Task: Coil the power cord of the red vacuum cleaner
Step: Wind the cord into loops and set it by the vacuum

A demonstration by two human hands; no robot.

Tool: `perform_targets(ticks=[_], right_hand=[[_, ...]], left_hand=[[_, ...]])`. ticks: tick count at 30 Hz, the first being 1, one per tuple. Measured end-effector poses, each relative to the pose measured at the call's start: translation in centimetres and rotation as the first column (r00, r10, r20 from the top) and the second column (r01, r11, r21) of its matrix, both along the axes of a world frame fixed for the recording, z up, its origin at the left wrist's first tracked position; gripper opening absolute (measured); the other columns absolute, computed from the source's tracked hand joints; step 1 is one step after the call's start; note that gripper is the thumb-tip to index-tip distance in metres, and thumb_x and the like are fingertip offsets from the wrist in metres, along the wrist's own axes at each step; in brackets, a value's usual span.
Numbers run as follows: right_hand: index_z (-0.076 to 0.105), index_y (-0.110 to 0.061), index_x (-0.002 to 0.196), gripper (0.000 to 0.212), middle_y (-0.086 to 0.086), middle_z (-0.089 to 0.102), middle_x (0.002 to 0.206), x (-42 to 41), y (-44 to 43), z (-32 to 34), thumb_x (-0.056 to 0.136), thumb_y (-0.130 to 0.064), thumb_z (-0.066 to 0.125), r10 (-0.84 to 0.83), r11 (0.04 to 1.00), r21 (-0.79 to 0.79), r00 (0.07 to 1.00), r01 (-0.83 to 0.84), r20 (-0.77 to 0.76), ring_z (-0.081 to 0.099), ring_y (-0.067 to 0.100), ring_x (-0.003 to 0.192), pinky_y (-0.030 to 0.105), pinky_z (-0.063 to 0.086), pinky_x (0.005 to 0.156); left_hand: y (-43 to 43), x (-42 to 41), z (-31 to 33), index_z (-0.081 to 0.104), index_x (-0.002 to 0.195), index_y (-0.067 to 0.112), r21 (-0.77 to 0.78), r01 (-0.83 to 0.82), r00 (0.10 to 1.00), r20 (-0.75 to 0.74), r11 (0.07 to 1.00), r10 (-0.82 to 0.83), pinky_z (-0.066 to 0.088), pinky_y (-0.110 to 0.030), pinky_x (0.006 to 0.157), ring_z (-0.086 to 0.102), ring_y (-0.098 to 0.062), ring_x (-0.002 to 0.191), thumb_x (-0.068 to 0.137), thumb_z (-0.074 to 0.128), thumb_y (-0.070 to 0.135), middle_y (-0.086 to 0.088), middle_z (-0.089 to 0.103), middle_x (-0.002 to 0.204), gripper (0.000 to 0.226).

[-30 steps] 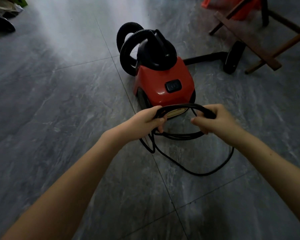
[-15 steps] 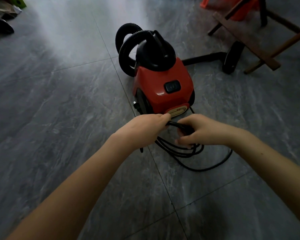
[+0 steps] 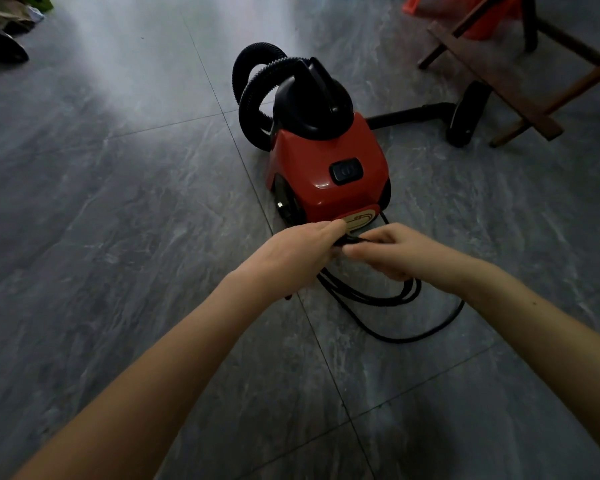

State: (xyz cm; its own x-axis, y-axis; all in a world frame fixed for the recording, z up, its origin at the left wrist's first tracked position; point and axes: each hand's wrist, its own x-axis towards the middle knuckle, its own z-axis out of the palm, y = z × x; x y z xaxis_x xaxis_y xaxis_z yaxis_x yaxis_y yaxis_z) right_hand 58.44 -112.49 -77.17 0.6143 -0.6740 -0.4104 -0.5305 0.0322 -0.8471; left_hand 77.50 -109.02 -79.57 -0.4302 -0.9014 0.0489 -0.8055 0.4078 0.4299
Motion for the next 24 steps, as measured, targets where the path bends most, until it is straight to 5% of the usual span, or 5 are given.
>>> perform_targets(ticks=[4, 10, 17, 22, 24], right_hand=[[0.05, -0.012, 0.068, 0.039, -0.002, 0.033, 0.056, -0.2, 0.1, -1.0, 0.095, -0.039, 0.056, -0.05, 0.992, -0.114, 0.999, 0.051, 0.014, 0.03, 0.005, 0.045, 0.014, 0.027, 0.044], [0.042, -0.01, 0.059, 0.046, 0.0, 0.028, 0.056, -1.7, -0.2, -1.0, 0.098, -0.03, 0.055, -0.079, 0.968, -0.227, 0.989, 0.105, 0.121, 0.027, 0.007, 0.047, 0.015, 0.026, 0.047], [0.037, 0.008, 0.056, 0.066, 0.008, 0.025, 0.058, -3.0, -1.0, -1.2, 0.098, -0.042, 0.047, -0.168, 0.97, -0.154, 0.975, 0.19, 0.145, 0.023, 0.006, 0.041, 0.013, 0.024, 0.042], [0.038, 0.001, 0.054, 0.054, 0.006, 0.026, 0.055, -4.1, -1.1, -1.0, 0.1, -0.027, 0.045, -0.154, 0.967, -0.183, 0.979, 0.177, 0.133, 0.023, 0.006, 0.043, 0.013, 0.024, 0.043], [0.037, 0.003, 0.054, 0.056, 0.009, 0.026, 0.057, -4.2, -1.1, -0.9, 0.101, -0.027, 0.045, -0.137, 0.973, -0.171, 0.984, 0.156, 0.117, 0.023, 0.006, 0.043, 0.014, 0.024, 0.043]], left_hand=[[-0.4, 1.2, -1.0, 0.056, 0.112, 0.02, 0.027, 0.028, 0.991, -0.132, 0.999, -0.024, 0.046, -0.023, 0.077, 0.058, -0.006, 0.092, 0.087, 0.07, 0.025, 0.012, 0.061, 0.099, 0.029], [-0.8, 3.8, -3.0, 0.064, 0.115, 0.023, 0.054, -0.108, 0.955, -0.271, 0.993, 0.119, 0.049, -0.023, 0.09, 0.059, -0.008, 0.101, 0.071, 0.085, 0.017, 0.007, 0.061, 0.11, 0.049], [-0.3, 4.8, -3.0, 0.069, 0.107, 0.01, 0.312, -0.298, 0.694, -0.578, 0.902, 0.429, 0.051, -0.023, 0.046, 0.068, -0.017, 0.055, 0.092, 0.062, 0.004, -0.01, 0.07, 0.072, 0.018], [-0.2, 6.2, -4.1, 0.069, 0.103, 0.006, 0.398, -0.443, 0.467, -0.662, 0.803, 0.586, 0.049, -0.024, 0.047, 0.057, -0.011, 0.053, 0.099, 0.051, 0.005, -0.006, 0.061, 0.068, 0.018], [-0.3, 6.2, -4.4, 0.07, 0.102, 0.011, 0.409, -0.462, 0.493, -0.619, 0.787, 0.611, 0.049, -0.022, 0.05, 0.054, -0.01, 0.06, 0.099, 0.051, 0.009, -0.004, 0.058, 0.072, 0.02]])
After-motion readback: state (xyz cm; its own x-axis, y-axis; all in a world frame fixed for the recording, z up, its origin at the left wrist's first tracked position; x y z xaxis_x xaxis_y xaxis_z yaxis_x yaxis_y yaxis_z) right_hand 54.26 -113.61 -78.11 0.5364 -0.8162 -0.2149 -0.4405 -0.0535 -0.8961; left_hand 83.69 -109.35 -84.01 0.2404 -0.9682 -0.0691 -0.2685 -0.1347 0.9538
